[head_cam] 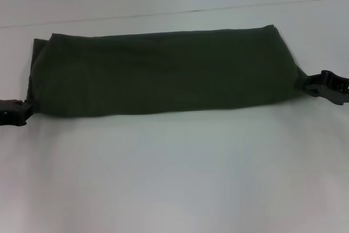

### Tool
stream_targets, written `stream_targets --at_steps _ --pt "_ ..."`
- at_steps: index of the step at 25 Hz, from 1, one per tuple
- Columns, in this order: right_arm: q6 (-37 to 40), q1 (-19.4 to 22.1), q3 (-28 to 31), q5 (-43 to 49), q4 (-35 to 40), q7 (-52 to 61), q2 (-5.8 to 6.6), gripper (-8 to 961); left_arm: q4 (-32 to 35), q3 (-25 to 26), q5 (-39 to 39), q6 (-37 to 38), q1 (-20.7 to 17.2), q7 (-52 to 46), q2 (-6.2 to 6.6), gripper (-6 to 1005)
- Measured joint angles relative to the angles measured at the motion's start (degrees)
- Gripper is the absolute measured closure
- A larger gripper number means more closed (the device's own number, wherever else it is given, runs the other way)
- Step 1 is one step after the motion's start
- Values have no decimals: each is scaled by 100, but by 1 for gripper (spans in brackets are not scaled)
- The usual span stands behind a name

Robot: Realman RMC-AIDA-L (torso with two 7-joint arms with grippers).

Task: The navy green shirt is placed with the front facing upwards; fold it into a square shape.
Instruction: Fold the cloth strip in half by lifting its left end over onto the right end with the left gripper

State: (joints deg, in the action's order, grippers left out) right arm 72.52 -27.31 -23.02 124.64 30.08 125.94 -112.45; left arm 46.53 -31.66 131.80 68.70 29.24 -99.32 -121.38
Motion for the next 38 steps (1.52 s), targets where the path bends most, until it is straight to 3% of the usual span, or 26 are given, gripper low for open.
stream_targets --at_steps 12,24,31,38 --pt "637 245 90 -28 17 -311 21 925 445 269 15 682 -310 31 -37 987" --pt "1575 712 229 -38 24 -807 101 918 1204 332 6 1663 -919 92 -260 986" --pt "2051 915 228 -23 -27 -1111 107 913 1278 1129 -15 2600 -1151 436 -265 987" --pt "2384 1069 168 27 -38 -1349 107 909 1329 1322 11 2938 -1419 558 -276 988"
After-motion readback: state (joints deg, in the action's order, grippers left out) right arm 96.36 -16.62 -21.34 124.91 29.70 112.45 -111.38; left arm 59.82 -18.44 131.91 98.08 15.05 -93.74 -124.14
